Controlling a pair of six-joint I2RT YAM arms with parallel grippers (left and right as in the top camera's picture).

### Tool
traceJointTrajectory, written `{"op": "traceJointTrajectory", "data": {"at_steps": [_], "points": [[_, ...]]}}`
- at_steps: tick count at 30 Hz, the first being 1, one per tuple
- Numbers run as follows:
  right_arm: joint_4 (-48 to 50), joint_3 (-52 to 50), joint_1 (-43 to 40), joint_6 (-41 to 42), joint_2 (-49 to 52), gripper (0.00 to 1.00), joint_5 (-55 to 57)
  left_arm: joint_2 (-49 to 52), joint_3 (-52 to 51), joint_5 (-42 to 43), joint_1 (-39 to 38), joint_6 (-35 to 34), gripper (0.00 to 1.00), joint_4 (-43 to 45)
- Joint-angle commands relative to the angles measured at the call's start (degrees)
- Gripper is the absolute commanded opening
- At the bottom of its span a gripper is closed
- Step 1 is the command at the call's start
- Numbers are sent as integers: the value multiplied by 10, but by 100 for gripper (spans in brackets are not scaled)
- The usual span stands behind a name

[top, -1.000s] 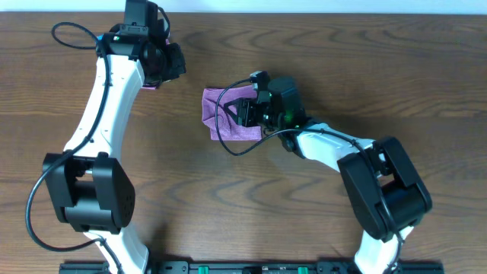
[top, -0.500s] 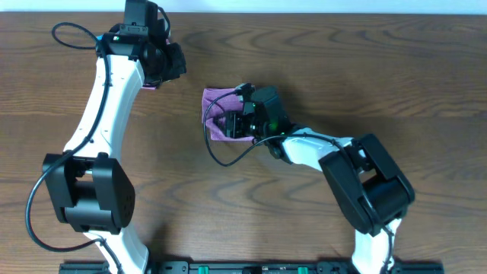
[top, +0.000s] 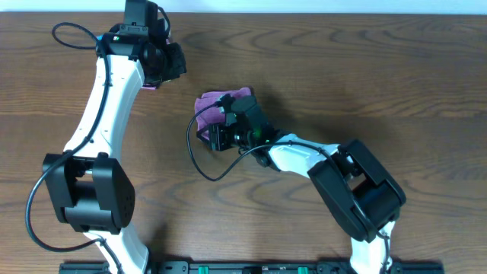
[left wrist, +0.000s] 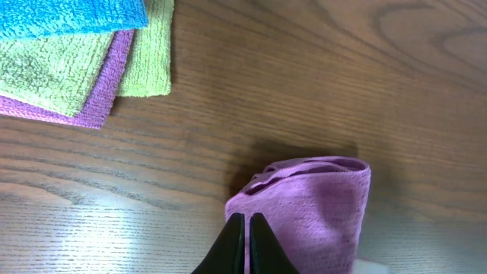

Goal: Fold the cloth

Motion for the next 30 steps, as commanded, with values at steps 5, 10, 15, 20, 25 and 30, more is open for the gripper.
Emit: {"op": "traceJointTrajectory", "data": {"at_steps": [5,10,15,20,25,30], "points": [[-8,11,-2,-32,7,44,-4,-15,-5,2,2,0,6,-1],[-6,20,-43,-44,-12,42,21,-16,-3,2,2,0,6,-1],[-4,26,-75,-49,-14,41,33,-17,-2,3,2,0,6,-1],[-5,26,-80,-64,-14,41,71,-17,-2,3,2,0,6,-1],[-7,26,-81,-83,-14,38,118,-18,-2,3,2,0,6,-2],[-15,26,-92,-98,-14,38,150,-18,-2,3,2,0,6,-4]]}}
